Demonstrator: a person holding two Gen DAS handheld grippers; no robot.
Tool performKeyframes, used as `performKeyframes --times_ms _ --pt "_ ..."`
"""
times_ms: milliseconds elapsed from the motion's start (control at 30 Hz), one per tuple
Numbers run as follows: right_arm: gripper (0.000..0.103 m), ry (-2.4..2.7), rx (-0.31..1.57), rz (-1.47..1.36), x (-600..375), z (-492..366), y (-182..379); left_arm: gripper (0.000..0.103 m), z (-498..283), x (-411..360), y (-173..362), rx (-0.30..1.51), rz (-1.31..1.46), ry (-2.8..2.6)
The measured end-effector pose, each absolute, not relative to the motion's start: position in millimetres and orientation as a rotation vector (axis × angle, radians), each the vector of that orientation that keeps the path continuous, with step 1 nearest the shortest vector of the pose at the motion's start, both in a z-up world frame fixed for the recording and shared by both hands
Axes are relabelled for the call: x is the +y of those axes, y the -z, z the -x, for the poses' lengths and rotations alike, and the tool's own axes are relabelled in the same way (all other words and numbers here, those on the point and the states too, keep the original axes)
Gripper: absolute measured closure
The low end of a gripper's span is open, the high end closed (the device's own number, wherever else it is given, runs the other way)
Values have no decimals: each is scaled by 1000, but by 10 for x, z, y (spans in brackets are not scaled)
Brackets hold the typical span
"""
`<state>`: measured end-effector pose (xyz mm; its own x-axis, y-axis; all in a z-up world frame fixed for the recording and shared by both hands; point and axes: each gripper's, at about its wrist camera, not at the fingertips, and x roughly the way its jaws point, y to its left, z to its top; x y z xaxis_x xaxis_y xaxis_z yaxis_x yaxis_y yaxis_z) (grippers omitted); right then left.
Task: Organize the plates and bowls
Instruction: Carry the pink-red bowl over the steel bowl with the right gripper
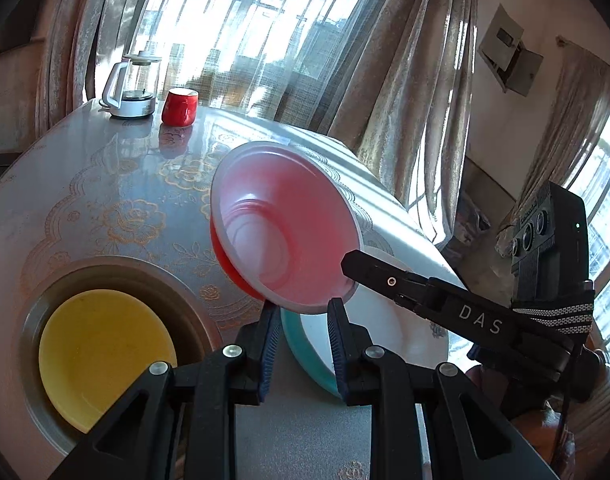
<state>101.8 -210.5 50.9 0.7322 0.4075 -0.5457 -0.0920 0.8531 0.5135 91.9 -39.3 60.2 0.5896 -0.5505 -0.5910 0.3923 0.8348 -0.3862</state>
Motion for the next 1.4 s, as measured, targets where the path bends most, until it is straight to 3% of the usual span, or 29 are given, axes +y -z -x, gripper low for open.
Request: performKeyframes --times_ms 1400 --pt "90 -526 850 -444 -999 -975 -204 79 -399 867 -277 790 387 374"
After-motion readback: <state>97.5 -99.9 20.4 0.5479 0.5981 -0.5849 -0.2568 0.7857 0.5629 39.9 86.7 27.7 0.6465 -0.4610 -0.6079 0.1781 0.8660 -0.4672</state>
